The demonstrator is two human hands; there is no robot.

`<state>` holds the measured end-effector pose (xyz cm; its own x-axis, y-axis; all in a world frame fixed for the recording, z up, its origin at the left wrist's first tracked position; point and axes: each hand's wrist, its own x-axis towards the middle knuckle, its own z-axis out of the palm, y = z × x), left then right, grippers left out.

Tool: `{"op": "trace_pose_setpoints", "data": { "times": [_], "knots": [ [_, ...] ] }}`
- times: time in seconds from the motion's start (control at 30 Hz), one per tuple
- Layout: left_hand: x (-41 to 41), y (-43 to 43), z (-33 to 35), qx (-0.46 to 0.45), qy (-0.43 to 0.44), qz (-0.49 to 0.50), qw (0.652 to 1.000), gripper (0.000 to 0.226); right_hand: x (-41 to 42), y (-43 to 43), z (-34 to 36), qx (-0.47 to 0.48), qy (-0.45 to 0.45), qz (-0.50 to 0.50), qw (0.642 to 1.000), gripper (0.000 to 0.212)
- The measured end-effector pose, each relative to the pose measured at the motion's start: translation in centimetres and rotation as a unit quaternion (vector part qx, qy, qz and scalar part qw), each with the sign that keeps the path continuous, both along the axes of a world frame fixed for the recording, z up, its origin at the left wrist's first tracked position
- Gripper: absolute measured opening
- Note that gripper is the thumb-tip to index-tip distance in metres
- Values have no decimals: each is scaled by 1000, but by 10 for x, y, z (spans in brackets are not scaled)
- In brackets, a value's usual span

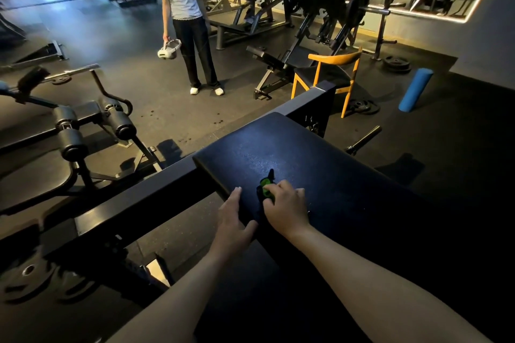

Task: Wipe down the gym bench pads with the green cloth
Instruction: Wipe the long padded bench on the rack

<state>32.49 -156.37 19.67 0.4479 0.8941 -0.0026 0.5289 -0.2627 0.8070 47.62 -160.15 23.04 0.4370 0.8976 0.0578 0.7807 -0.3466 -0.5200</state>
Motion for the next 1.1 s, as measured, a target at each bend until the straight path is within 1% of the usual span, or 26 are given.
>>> {"op": "trace_pose_setpoints", "data": {
  "times": [0.07, 0.13, 0.17, 0.23, 0.3, 0.37, 0.43, 0.53, 0.67, 0.77, 0.83, 0.9, 0.97, 1.03, 1.1],
  "knots": [
    [-1, 1, -2, 25, 16, 8, 1000, 84, -11, 1, -1, 10, 9, 38, 999, 40],
    [0, -1, -3, 23, 20, 26, 999, 84, -9, 5, 2, 11, 14, 59, 998, 46],
    [0, -1, -4, 14, 13, 26, 999, 84, -3, 8, 4, 13, 10, 57, 998, 45],
    [-4, 0, -4, -4, -8, 12, 1000, 89, 11, 17, 7, 28, -9, 29, 999, 37],
    [-11, 3, -4, -13, -14, 3, 1000, 93, 21, 31, 8, 26, -6, -20, 999, 35],
    [-17, 7, -2, -18, -14, -5, 1000, 95, 19, 43, 6, -7, 7, -48, 999, 35],
    [-22, 11, 1, -32, -18, -18, 999, 95, 8, 53, 3, -29, 5, -46, 999, 36],
    [-30, 16, 2, -39, -33, -24, 998, 94, -14, 57, 1, -12, 4, -6, 1000, 37],
    [-35, 20, -6, 42, -42, -24, 998, 91, -44, 46, -4, 6, 18, 71, 997, 37],
    [-34, 18, -9, 60, -47, -40, 996, 96, -57, 33, -8, 0, 16, 111, 994, 36],
    [-34, 15, -12, 70, -55, -34, 995, 97, -57, 27, -7, 6, 19, 134, 991, 39],
    [-33, 15, -15, 70, -72, -28, 994, 90, -51, 20, -4, 17, 20, 159, 987, 39],
    [-29, 18, -14, 62, -83, -15, 994, 75, -43, 13, -2, 46, 37, 169, 984, 39],
    [-24, 22, -10, 66, -77, 1, 995, 62, -36, 7, -4, 79, 57, 132, 987, 39],
    [-19, 26, -6, 61, -46, 8, 997, 53, -30, 2, -11, 97, 36, 68, 992, 38]
  ]
}}
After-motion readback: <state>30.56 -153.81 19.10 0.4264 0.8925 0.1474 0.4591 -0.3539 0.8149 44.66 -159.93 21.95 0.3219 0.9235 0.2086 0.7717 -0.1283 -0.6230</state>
